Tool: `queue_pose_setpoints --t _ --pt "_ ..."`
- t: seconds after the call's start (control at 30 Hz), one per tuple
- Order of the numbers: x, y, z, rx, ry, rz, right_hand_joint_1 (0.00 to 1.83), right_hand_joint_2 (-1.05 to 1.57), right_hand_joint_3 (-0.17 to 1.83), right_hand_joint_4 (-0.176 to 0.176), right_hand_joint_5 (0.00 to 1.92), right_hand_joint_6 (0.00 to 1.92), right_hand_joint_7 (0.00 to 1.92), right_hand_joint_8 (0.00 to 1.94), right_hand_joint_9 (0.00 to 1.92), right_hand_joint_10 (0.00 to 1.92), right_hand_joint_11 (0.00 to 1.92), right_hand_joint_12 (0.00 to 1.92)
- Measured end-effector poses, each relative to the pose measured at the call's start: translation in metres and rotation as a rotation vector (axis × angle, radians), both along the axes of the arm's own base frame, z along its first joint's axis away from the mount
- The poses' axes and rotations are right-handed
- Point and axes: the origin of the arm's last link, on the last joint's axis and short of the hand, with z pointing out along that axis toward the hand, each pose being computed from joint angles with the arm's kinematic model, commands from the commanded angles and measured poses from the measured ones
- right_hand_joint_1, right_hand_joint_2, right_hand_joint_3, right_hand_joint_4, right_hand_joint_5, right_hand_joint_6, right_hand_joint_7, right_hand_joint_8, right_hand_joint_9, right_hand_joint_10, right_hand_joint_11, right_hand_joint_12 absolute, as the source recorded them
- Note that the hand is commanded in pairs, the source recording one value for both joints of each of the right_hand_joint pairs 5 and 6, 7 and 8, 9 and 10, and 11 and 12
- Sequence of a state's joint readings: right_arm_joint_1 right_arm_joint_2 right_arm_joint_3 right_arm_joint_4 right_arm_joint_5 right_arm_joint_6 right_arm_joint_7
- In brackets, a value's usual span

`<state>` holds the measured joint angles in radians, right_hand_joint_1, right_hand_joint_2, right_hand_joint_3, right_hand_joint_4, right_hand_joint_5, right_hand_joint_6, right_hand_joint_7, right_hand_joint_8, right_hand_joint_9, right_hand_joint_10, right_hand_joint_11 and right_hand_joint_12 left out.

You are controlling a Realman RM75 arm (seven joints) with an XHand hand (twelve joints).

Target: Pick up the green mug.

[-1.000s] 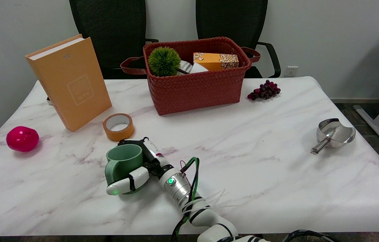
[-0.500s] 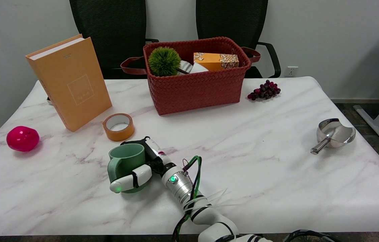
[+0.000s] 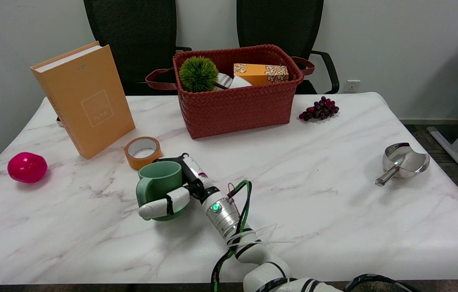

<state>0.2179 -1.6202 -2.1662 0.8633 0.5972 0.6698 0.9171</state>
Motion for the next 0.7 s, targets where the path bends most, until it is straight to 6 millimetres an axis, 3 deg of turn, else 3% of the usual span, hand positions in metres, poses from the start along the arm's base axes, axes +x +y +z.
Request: queue_pose_setpoints --t 0.7 --pt "0.073 -0.020 0.037 -0.111 0.114 0.260 1.13 0.69 0.68 0.000 1.07 1.07 1.74 1.74 1.40 1.40 1.92 1.92"
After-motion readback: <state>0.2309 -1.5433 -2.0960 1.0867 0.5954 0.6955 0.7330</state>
